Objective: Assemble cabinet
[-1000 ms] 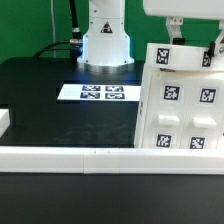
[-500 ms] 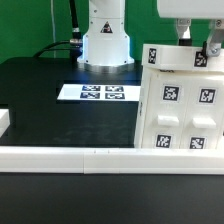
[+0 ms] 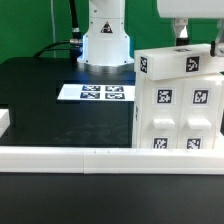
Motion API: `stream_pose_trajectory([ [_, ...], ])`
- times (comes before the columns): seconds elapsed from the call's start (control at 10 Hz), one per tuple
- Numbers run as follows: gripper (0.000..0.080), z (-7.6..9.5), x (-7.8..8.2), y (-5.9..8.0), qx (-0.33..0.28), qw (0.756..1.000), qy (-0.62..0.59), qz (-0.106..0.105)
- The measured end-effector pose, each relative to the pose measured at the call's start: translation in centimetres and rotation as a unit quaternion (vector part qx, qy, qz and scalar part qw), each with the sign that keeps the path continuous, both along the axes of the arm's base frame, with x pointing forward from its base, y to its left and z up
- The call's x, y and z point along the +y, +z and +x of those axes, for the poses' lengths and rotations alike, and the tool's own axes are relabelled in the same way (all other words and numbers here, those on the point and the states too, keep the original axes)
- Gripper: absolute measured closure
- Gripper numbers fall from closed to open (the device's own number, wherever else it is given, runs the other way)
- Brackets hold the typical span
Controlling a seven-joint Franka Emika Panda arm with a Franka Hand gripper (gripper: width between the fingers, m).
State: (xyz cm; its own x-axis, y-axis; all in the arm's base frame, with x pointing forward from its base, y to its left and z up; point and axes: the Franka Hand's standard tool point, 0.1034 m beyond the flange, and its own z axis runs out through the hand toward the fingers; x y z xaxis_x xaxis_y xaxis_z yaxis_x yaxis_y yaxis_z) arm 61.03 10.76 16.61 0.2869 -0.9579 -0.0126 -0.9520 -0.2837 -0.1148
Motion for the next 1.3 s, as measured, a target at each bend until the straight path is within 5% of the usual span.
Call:
stream_pose_trajectory([
  [0.3,0.0002,0.6,0.1,1.8,-0.013,1.0,0.0,0.019],
  [0.7,0.0002,0.3,0.7,1.2,-0.011,0.997,0.072,0.004],
  [1.3,0.0002,0.5,0.6,1.6,-0.021,0.929,0.367,-0.032],
])
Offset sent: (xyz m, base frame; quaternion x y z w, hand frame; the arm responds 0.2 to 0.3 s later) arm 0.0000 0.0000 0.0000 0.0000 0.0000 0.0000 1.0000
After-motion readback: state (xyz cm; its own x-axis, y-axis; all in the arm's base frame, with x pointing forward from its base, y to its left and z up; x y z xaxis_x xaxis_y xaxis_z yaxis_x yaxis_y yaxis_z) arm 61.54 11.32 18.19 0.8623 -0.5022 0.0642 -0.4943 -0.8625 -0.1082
